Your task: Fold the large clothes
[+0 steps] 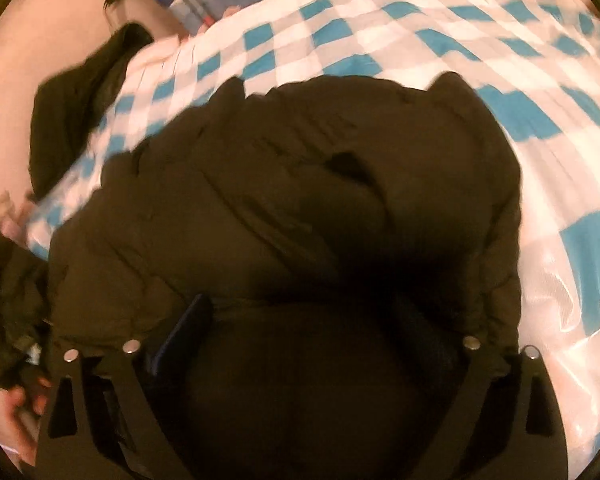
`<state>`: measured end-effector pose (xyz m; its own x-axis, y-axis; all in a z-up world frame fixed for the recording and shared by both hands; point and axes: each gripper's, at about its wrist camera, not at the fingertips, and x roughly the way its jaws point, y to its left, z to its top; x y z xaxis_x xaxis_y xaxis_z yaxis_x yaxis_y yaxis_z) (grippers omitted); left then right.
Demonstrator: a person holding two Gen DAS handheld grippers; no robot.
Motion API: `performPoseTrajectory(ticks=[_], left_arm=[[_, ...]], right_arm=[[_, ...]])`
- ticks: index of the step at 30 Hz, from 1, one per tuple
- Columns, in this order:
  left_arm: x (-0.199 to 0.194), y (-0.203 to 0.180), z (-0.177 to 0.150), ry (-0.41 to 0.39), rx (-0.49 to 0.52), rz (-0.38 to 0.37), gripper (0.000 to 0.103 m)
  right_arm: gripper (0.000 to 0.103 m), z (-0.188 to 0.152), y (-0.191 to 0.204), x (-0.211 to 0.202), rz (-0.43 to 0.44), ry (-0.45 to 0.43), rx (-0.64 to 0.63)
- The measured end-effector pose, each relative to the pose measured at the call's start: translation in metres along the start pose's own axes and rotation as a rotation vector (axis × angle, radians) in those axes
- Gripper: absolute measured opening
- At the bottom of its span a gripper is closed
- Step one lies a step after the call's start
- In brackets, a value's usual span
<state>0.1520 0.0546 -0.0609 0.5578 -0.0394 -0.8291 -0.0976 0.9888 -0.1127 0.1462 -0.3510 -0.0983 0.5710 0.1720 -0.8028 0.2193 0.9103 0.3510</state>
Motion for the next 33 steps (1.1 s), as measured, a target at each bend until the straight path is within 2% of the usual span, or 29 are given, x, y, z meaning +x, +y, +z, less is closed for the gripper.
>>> performPoseTrajectory(ticks=[2, 4, 6, 8, 10, 12, 14, 17, 19, 20, 21, 25, 27, 28, 31, 33], left_arm=[[-0.030, 0.006, -0.006, -0.071, -0.047, 0.003, 0.096], [-0.075, 0.023, -0.015, -0.169, -0.142, -0.025, 0.096], [-0.112, 0.048, -0.024, -0.241, -0.239, -0.056, 0.096], [-0.139, 0.077, -0.041, -0.304, -0.355, -0.058, 0.096], [-0.151, 0.107, -0.045, -0.317, -0.441, -0.060, 0.096], [-0.160, 0.125, -0.040, -0.329, -0.423, -0.037, 0.096], [-0.173, 0.141, -0.037, -0.361, -0.406, 0.001, 0.096], [-0.211, 0.166, -0.031, -0.461, -0.383, -0.009, 0.096], [-0.239, 0.174, -0.017, -0.536, -0.313, 0.064, 0.096], [-0.255, 0.182, -0.006, -0.581, -0.271, 0.112, 0.096], [-0.269, 0.193, 0.005, -0.615, -0.233, 0.129, 0.096], [-0.307, 0.242, 0.051, -0.657, -0.191, 0.100, 0.096], [-0.321, 0.274, 0.083, -0.651, -0.218, 0.042, 0.096], [-0.323, 0.283, 0.093, -0.643, -0.227, 0.007, 0.096], [-0.319, 0.303, 0.128, -0.605, -0.242, -0.010, 0.096], [-0.308, 0.310, 0.145, -0.558, -0.252, -0.059, 0.096]], right_arm=[[0.096, 0.001, 0.000, 0.001, -0.003, 0.002, -0.009], [0.095, 0.004, 0.003, -0.005, -0.034, 0.035, 0.014], [0.096, 0.004, 0.011, -0.026, -0.001, -0.028, 0.086], [0.096, 0.002, 0.040, -0.049, 0.051, -0.091, 0.059], [0.097, 0.005, 0.078, -0.061, 0.081, -0.089, -0.020], [0.097, 0.006, 0.136, -0.079, 0.158, -0.097, -0.142], [0.097, 0.005, 0.191, -0.097, 0.196, -0.114, -0.267], [0.097, -0.006, 0.264, -0.108, 0.237, -0.113, -0.416], [0.097, -0.026, 0.284, -0.103, 0.249, -0.079, -0.443], [0.097, -0.040, 0.284, -0.100, 0.239, -0.079, -0.449], [0.097, -0.051, 0.276, -0.098, 0.233, -0.084, -0.445], [0.097, -0.096, 0.214, -0.058, 0.176, -0.069, -0.300], [0.096, -0.113, 0.178, -0.033, 0.197, -0.034, -0.187], [0.096, -0.118, 0.171, -0.031, 0.219, -0.045, -0.174], [0.096, -0.122, 0.170, -0.029, 0.229, -0.070, -0.176], [0.096, -0.124, 0.173, -0.027, 0.220, -0.072, -0.192]])
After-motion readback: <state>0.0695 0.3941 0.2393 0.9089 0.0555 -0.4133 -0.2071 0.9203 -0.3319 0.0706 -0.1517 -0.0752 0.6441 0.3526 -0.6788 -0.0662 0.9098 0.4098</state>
